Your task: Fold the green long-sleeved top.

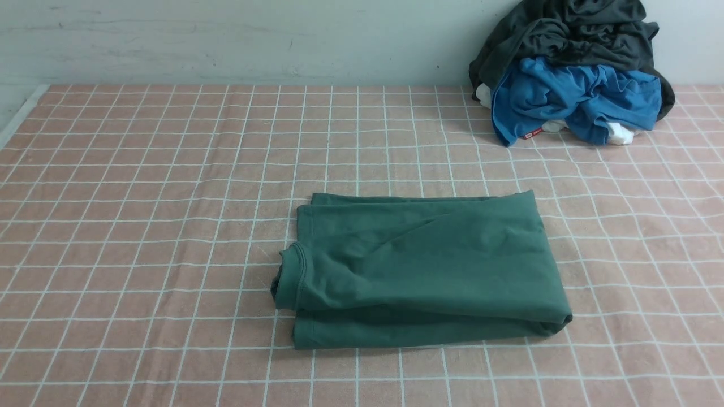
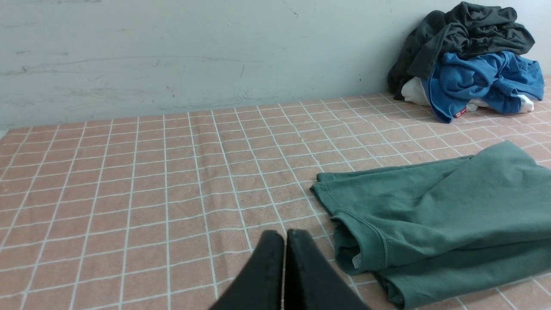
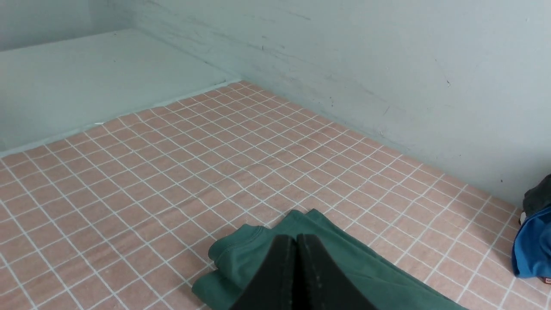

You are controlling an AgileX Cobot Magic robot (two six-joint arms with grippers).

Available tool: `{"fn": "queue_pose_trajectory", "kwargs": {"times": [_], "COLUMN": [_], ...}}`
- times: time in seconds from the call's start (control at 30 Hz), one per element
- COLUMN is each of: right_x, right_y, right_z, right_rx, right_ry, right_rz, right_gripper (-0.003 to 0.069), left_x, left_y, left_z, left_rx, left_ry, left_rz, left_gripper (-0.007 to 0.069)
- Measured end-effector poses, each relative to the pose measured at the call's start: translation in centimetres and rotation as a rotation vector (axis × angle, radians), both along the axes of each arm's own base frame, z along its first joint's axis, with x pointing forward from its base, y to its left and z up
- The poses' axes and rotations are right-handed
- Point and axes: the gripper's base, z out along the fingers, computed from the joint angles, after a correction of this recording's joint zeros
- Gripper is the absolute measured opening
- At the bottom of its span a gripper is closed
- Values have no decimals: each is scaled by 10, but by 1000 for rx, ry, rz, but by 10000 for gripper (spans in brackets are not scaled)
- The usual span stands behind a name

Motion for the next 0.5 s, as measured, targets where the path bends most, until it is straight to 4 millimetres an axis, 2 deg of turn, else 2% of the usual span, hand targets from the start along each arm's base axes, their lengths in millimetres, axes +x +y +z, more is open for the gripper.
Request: {"fn": "queue_pose_trajectory", "kwargs": {"times": [0.5], "right_x": [0], "right_y": [0], "right_z": [1], "right_rx": [7], "right_ry": [-3], "right_rz": [0], "right_gripper": [-14], "left_x": [0], "left_y": [0], "left_z": [0], "left_rx": [-1], "left_ry": [0], "left_rz": [0], "left_gripper": [-3]}}
